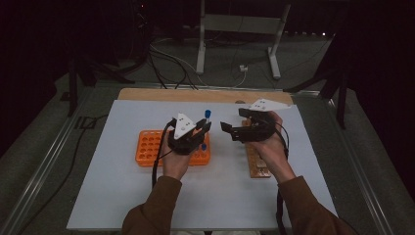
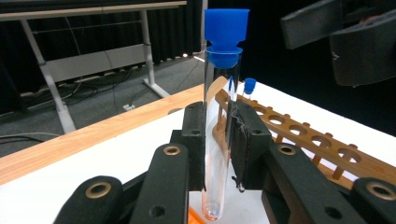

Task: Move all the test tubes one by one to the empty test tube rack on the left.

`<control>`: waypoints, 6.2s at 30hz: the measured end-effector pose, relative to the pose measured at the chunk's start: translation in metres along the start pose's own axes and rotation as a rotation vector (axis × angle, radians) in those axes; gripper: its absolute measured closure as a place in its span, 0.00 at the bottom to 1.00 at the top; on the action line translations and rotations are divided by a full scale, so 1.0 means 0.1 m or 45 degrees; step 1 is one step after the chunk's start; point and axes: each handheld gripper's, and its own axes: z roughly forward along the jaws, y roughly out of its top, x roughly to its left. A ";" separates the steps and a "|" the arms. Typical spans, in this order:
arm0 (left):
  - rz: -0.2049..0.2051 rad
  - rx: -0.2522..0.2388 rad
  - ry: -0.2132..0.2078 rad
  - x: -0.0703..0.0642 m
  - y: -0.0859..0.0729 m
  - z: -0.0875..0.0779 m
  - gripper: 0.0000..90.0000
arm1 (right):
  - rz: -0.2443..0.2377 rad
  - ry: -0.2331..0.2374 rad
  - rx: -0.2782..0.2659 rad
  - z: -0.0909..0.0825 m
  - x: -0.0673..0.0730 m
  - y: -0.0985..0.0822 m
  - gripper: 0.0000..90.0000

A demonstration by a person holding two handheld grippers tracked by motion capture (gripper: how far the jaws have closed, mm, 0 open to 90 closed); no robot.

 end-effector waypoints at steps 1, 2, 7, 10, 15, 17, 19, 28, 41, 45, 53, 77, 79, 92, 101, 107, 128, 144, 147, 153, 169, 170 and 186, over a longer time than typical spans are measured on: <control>-0.001 -0.002 0.002 0.02 0.00 -0.01 0.87 | 0.000 -0.007 0.001 0.00 -0.01 -0.01 0.13; -0.003 -0.003 0.006 0.04 -0.01 -0.04 0.87 | -0.001 -0.015 0.004 0.00 -0.02 -0.02 0.11; -0.014 -0.007 0.012 0.10 -0.02 -0.10 0.87 | -0.002 -0.029 0.018 -0.01 -0.07 -0.09 0.05; -0.031 -0.014 0.008 0.13 -0.04 -0.14 0.87 | 0.001 -0.037 0.020 -0.02 -0.10 -0.12 0.03; -0.043 -0.023 0.008 0.19 -0.08 -0.22 0.87 | 0.005 -0.037 0.034 -0.04 -0.13 -0.17 0.02; -0.051 -0.025 0.010 0.21 -0.10 -0.24 0.87 | 0.008 -0.039 0.032 -0.05 -0.15 -0.19 0.02; -0.052 -0.023 0.012 0.23 -0.11 -0.27 0.87 | 0.010 -0.044 0.033 -0.06 -0.16 -0.21 0.00; -0.084 -0.029 0.024 0.31 -0.19 -0.38 0.87 | 0.016 -0.059 0.034 -0.10 -0.22 -0.29 0.00; -0.110 -0.016 0.038 0.40 -0.33 -0.48 0.87 | 0.043 -0.086 0.049 -0.17 -0.32 -0.44 0.00; -0.111 -0.010 0.041 0.40 -0.36 -0.50 0.87 | 0.050 -0.094 0.050 -0.20 -0.34 -0.49 0.00; -0.126 0.005 0.043 0.41 -0.45 -0.53 0.87 | 0.051 -0.125 0.056 -0.23 -0.35 -0.59 0.00; -0.125 0.030 0.023 0.35 -0.68 -0.48 0.87 | 0.095 -0.122 0.045 -0.30 -0.38 -0.77 0.00; -0.124 0.031 0.020 0.35 -0.70 -0.46 0.87 | 0.099 -0.125 0.048 -0.31 -0.39 -0.79 0.00; -0.122 0.063 0.035 0.34 -0.83 -0.40 0.87 | 0.089 -0.121 0.034 -0.35 -0.35 -0.81 0.00; -0.129 0.054 0.032 0.35 -0.84 -0.42 0.87 | 0.084 -0.113 0.037 -0.34 -0.33 -0.83 0.00; -0.127 0.039 0.023 0.35 -0.85 -0.38 0.87 | 0.085 -0.107 0.040 -0.33 -0.33 -0.83 0.00; -0.096 0.096 0.021 0.33 -0.91 -0.38 0.86 | 0.089 -0.095 0.037 -0.34 -0.32 -0.86 0.00; -0.002 0.253 0.045 0.27 -1.02 -0.31 0.87 | 0.090 -0.083 0.037 -0.37 -0.33 -0.91 0.00; 0.021 0.282 0.051 0.25 -1.04 -0.29 0.87 | 0.093 -0.080 0.041 -0.36 -0.33 -0.91 0.00; 0.019 0.298 0.051 0.25 -1.05 -0.27 0.87 | 0.085 -0.076 0.045 -0.35 -0.32 -0.92 0.00; -0.017 0.307 0.038 0.28 -1.04 -0.28 0.81 | 0.088 -0.074 0.044 -0.35 -0.33 -0.91 0.00; -0.024 0.308 0.034 0.29 -1.04 -0.29 0.78 | 0.089 -0.074 0.042 -0.35 -0.34 -0.91 0.00; -0.150 0.191 -0.066 0.43 -0.91 -0.52 0.34 | 0.086 -0.096 0.022 -0.39 -0.35 -0.80 0.00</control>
